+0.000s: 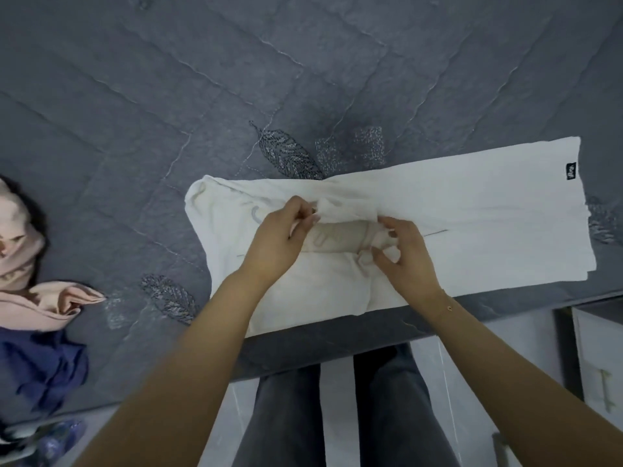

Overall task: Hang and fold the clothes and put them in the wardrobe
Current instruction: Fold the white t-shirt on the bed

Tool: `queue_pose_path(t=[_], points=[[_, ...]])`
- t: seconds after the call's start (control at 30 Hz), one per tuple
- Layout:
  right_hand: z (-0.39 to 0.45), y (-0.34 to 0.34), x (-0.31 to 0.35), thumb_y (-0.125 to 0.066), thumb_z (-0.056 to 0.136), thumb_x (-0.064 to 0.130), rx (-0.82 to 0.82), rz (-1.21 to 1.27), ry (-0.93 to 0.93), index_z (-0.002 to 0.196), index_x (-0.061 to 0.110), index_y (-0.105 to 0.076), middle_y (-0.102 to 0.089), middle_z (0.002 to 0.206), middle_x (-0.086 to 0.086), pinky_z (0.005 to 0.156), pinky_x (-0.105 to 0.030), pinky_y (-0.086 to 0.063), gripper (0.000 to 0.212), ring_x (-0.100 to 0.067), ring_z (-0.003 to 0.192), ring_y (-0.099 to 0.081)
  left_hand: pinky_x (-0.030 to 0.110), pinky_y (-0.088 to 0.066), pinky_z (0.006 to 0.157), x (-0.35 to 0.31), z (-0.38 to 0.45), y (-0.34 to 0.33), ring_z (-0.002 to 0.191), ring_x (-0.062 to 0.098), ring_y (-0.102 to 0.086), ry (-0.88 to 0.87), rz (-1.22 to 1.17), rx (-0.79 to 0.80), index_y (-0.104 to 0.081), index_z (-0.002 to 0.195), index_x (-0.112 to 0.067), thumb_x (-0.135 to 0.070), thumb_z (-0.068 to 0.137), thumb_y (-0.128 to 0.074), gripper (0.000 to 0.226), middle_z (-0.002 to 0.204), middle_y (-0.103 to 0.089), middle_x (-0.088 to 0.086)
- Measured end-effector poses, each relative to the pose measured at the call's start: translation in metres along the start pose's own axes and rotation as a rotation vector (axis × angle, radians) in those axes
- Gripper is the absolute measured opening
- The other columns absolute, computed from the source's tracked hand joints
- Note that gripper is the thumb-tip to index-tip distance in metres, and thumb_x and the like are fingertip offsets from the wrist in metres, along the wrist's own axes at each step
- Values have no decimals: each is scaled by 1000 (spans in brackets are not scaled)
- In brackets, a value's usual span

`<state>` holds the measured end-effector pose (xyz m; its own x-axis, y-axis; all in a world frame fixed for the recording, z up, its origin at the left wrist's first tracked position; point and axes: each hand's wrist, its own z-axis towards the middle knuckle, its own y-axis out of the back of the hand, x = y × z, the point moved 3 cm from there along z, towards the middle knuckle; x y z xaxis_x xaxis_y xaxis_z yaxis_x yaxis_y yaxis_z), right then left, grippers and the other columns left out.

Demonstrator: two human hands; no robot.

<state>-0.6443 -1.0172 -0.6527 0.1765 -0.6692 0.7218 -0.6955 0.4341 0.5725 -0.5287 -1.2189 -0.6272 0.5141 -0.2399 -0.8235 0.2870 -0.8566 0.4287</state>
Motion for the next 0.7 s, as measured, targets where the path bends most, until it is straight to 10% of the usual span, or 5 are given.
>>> queue_pose_path(t=[0.17, 0.5, 0.7], points=[[-5, 14, 24, -76, 81, 11, -72, -153, 227, 142, 5, -42, -45, 138, -12, 109, -23, -33, 71, -22, 128, -42, 8, -36, 68, -13, -39, 37, 73, -4, -46, 34, -104, -136, -45, 88, -26, -25, 100, -48, 13, 78, -51, -21], [-6, -36, 33, -76, 80, 15, 251, -193, 185, 147, 14, -37, -43, 144, -10, 107, -40, -39, 78, -28, 130, -41, 23, -31, 67, 9, -89, 42, 72, 7, -34, 268, -360, -147, -41, 77, -22, -38, 95, -42, 24, 72, -36, -12], [-1, -46, 41, -76, 82, 11, 100, -256, 395, 89, 7, -73, -69, 105, -7, 87, -48, -49, 9, -30, 100, -63, 20, -33, 67, 28, -107, 51, 71, 6, -35, 292, -378, -169, -42, 77, -28, -43, 96, -41, 24, 73, -35, -14]])
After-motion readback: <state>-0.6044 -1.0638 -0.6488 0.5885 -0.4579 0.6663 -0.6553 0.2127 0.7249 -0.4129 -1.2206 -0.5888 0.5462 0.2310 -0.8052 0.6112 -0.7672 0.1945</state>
